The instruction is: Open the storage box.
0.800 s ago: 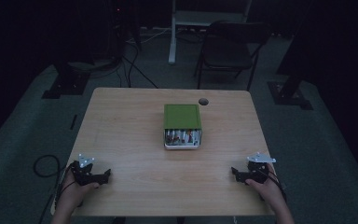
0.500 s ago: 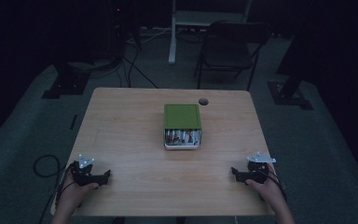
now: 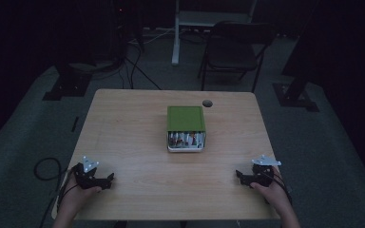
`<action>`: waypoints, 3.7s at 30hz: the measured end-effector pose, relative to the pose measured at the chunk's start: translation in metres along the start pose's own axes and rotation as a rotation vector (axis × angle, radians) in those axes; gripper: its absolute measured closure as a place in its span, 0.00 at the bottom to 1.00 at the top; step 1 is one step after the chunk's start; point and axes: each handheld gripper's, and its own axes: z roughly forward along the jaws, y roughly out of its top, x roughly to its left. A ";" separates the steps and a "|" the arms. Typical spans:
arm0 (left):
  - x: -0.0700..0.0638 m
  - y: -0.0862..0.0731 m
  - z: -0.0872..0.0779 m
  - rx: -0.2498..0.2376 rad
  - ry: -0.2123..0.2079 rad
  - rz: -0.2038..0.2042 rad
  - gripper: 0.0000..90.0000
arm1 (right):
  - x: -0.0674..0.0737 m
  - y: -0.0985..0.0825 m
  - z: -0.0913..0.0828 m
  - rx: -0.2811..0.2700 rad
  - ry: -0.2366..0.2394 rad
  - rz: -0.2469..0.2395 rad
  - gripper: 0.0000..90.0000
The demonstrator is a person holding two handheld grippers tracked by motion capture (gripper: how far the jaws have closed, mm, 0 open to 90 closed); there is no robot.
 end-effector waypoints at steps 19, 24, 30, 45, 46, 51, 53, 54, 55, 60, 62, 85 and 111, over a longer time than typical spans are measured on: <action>-0.029 0.022 0.006 -0.037 -0.012 0.137 0.00 | 0.000 0.000 0.000 0.000 0.000 0.000 0.12; -0.039 0.028 0.011 -0.047 -0.021 0.185 0.00 | 0.000 0.000 0.000 0.000 0.000 0.000 0.12; -0.053 0.036 0.016 -0.059 -0.040 0.230 0.00 | 0.000 0.000 0.000 0.000 0.000 0.000 0.12; -0.093 0.056 0.027 -0.082 -0.087 0.361 0.00 | 0.000 0.000 0.000 0.000 0.000 0.001 0.12; -0.096 0.058 0.028 -0.084 -0.090 0.367 0.00 | 0.000 0.000 0.000 0.001 0.000 0.000 0.12; -0.108 0.062 0.032 -0.087 -0.112 0.400 0.00 | 0.000 0.000 0.000 0.001 0.000 0.000 0.12; -0.112 0.064 0.033 -0.089 -0.120 0.415 0.00 | 0.000 0.000 0.000 0.001 0.000 0.000 0.12; -0.115 0.066 0.033 -0.092 -0.121 0.426 0.00 | 0.000 0.000 0.000 0.000 0.000 0.000 0.12; -0.118 0.067 0.034 -0.094 -0.122 0.434 0.00 | 0.000 0.000 0.000 0.001 -0.001 0.000 0.12; -0.128 0.072 0.036 -0.101 -0.135 0.467 0.00 | 0.000 0.000 0.000 0.001 0.000 0.000 0.12; -0.132 0.074 0.037 -0.107 -0.134 0.483 0.00 | 0.000 0.000 0.000 0.000 0.000 -0.001 0.12; -0.174 0.087 0.042 -0.189 -0.125 0.702 0.00 | 0.000 0.000 0.000 0.001 -0.001 0.000 0.12; -0.216 0.100 0.049 -0.281 -0.073 0.977 0.16 | 0.000 0.000 0.000 0.001 0.000 0.002 0.12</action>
